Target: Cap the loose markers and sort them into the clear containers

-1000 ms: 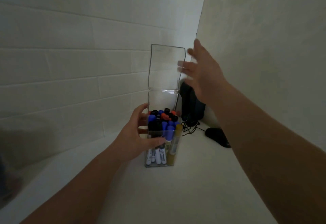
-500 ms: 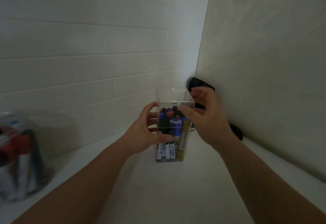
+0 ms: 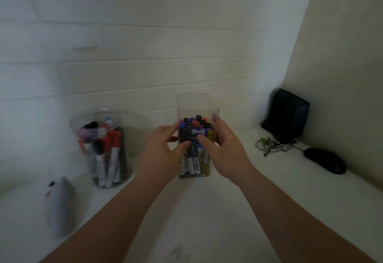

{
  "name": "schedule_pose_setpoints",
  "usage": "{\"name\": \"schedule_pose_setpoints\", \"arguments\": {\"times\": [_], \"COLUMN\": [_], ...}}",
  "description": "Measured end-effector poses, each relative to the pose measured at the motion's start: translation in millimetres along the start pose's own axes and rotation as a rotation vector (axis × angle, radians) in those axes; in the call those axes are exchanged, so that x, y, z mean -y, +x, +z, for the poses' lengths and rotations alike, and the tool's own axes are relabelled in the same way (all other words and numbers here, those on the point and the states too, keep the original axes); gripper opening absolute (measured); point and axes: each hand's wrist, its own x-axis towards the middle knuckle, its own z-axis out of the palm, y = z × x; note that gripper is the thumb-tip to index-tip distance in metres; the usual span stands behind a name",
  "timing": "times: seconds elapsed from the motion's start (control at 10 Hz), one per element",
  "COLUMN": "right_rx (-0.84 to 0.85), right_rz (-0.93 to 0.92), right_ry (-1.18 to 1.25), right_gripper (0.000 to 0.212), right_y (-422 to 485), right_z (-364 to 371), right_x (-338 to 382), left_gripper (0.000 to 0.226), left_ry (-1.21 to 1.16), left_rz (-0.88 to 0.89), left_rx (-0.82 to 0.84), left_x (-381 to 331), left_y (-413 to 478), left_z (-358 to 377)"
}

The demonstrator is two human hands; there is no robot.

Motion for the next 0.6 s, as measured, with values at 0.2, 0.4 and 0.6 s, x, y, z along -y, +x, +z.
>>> {"name": "schedule_pose_setpoints", "arguments": {"times": [0.2, 0.4, 0.6], "right_rx": [0.073, 0.116, 0.097], "right_rz": [-0.066, -0.060, -0.066], "right_ry": [0.015, 0.010, -0.085], "right_gripper": [0.056, 0.061, 0.043], "right_y": [15, 18, 9], "right_z": [76, 101, 103], "right_x": [-1, -3, -1], "left_gripper": [0.026, 0.032, 0.040], "left_ry": [0.308, 0.285, 0.047], "left_rz": [-0.030, -0.072, -0.120], "left_rx": [-0.170, -0.269, -0.365], "left_x": [22, 37, 38], "left_y": [-14, -26, -30], "left_z": [-60, -67, -59]}}
